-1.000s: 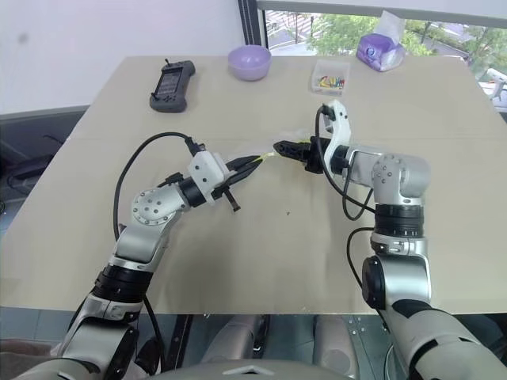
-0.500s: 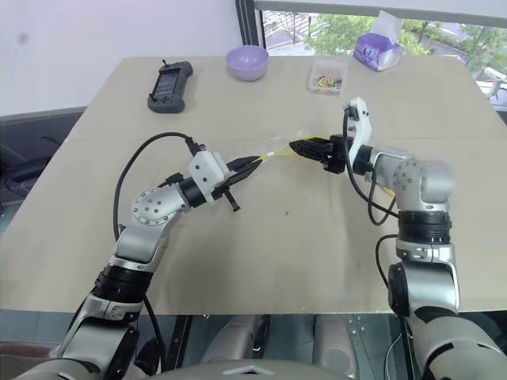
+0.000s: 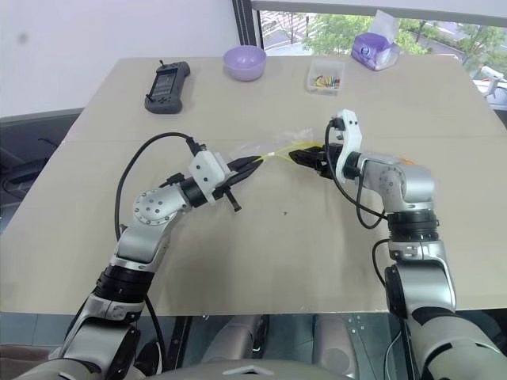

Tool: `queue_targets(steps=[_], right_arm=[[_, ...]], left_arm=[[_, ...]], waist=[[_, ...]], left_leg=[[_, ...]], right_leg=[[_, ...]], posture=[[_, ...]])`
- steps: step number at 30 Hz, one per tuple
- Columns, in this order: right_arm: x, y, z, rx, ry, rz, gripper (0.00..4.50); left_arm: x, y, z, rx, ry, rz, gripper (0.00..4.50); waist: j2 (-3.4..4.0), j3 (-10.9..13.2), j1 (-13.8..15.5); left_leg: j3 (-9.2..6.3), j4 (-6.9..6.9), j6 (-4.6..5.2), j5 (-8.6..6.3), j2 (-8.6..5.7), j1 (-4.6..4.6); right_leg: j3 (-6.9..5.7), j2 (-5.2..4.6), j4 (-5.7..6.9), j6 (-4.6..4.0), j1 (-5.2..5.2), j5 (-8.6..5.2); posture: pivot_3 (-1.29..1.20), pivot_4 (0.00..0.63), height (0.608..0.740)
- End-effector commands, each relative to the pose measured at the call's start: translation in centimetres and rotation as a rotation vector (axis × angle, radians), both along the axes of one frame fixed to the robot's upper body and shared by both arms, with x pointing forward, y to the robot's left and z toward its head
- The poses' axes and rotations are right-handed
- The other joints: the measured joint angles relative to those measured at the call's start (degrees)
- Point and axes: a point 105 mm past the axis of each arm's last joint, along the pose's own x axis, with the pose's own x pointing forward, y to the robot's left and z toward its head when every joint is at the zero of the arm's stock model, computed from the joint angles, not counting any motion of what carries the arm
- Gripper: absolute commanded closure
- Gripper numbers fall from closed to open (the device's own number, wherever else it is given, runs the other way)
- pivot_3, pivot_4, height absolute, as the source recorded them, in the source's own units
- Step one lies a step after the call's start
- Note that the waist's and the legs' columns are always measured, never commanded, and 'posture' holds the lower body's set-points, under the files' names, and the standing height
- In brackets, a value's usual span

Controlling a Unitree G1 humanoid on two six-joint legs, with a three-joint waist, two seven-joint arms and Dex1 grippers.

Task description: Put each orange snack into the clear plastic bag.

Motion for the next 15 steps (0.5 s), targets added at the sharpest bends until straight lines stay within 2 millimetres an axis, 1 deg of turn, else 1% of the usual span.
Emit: queue_targets(steps=[1,2,5,7,9,11,15], right_arm=[[0.9,0.0,1.6,-0.067,-0.126,-0.042,1.87],[1.0,0.3,1.8,-0.119,-0.188,-0.038,1.87],[0.0,2.5,2.1,-0.323,-0.41,0.065,1.87],[-0.6,3.5,1.4,-0.483,-0.549,0.139,1.87],[-1.2,4.6,0.6,-0.589,-0.662,0.211,1.87],[-1.0,4.9,-0.1,-0.673,-0.757,0.215,1.87],[-0.4,4.5,-1.7,-0.824,-0.87,0.225,1.87]], left_arm=[[-0.5,-0.4,1.4,-0.015,-0.054,-0.022,4.5],[-0.6,-0.4,1.4,-0.012,-0.054,-0.024,4.5],[-0.6,-0.5,1.4,-0.009,-0.055,-0.029,4.5],[-0.6,-0.5,1.4,-0.007,-0.057,-0.032,4.5],[-0.6,-0.6,1.4,-0.005,-0.059,-0.035,4.5],[-0.7,-0.7,1.4,0.004,-0.063,-0.047,4.5],[-0.9,-1.0,1.5,0.018,-0.071,-0.066,4.5]], waist=[[0.0,0.0,0.0],[0.0,0.0,-0.03],[0.0,0.0,-0.42],[0.0,0.0,-0.5],[0.0,0.0,-0.49],[-0.01,-0.01,-0.47],[-0.01,-0.01,-0.37]], left_leg=[[0.0,0.0,0.0,0.0,0.0,0.0],[-0.01,0.0,0.0,0.0,0.0,0.0],[0.01,0.0,0.0,0.0,-0.02,0.0],[0.01,0.0,0.0,0.0,-0.02,0.0],[0.01,0.0,0.0,0.0,-0.02,0.0],[0.01,0.02,0.0,0.0,-0.02,0.0],[0.01,0.06,-0.01,0.01,-0.03,0.0]], right_leg=[[0.0,0.0,0.0,0.0,0.0,0.0],[0.0,0.0,0.0,0.0,0.0,0.0],[0.0,0.0,0.0,0.0,-0.01,0.0],[0.0,0.0,0.0,0.0,-0.03,0.0],[0.0,0.01,-0.01,0.01,-0.03,0.0],[-0.01,0.01,-0.01,0.0,-0.02,0.0],[-0.01,0.01,0.01,0.01,-0.01,0.0]], posture=[[0.0,0.15,0.74],[0.0,0.15,0.74],[0.0,0.15,0.74],[0.0,0.15,0.74],[0.0,0.15,0.74],[0.0,0.15,0.74],[0.0,0.15,0.74]])
